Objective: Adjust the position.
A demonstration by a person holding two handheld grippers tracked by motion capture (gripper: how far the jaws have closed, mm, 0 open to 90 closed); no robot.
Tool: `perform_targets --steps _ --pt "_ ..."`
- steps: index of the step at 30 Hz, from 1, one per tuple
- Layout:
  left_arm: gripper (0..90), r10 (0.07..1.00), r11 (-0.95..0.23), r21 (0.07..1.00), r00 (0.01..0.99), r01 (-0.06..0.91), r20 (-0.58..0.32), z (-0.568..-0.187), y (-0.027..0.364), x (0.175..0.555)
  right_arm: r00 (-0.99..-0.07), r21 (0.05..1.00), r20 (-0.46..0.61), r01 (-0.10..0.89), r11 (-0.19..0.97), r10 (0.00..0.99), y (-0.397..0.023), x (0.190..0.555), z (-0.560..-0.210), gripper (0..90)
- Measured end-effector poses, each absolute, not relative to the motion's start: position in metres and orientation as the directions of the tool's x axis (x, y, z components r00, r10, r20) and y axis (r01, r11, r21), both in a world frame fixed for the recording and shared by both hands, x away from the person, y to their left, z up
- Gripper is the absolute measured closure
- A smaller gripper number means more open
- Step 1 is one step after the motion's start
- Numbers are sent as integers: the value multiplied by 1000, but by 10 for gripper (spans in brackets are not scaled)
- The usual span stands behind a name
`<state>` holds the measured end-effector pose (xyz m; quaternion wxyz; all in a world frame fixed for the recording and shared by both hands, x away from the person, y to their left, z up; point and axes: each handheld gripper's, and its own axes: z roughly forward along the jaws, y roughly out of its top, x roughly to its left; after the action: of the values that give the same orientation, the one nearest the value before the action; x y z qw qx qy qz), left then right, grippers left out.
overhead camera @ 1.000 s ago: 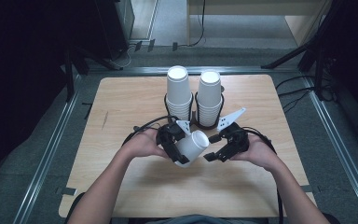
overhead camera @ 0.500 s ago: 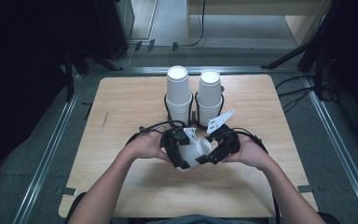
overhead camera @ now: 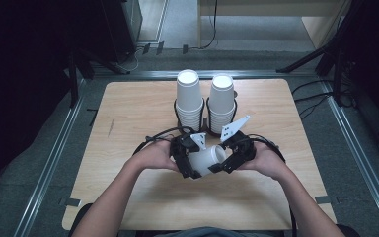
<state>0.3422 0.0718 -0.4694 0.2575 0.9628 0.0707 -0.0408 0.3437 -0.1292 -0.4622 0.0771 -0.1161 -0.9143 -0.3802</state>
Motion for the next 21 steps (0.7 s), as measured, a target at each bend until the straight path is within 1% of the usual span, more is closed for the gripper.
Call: perform_targets --steps 6,8,10,11,12,14,21 --pt "0 136 -803 561 978 201 -156 -466 80 345 -963 697 214 269 665 166 -136 344 -458 241" --pt "0 152 -787 580 977 209 -146 -465 82 345 -964 708 211 266 654 163 -139 344 -456 241" --pt "0 155 -761 608 974 226 -167 -465 87 347 -964 716 210 267 645 166 -141 344 -454 241" --pt "0 162 -753 619 974 225 -157 -465 88 347 -962 721 214 272 637 168 -143 344 -453 241" --pt "0 169 -740 629 971 239 -170 -464 89 348 -962 724 213 272 633 169 -143 344 -452 241" --pt "0 175 -721 649 970 243 -170 -464 91 348 -963 733 208 270 624 172 -146 344 -451 241" --pt "0 176 -689 679 967 254 -184 -462 98 348 -964 766 202 264 586 171 -154 343 -443 241"
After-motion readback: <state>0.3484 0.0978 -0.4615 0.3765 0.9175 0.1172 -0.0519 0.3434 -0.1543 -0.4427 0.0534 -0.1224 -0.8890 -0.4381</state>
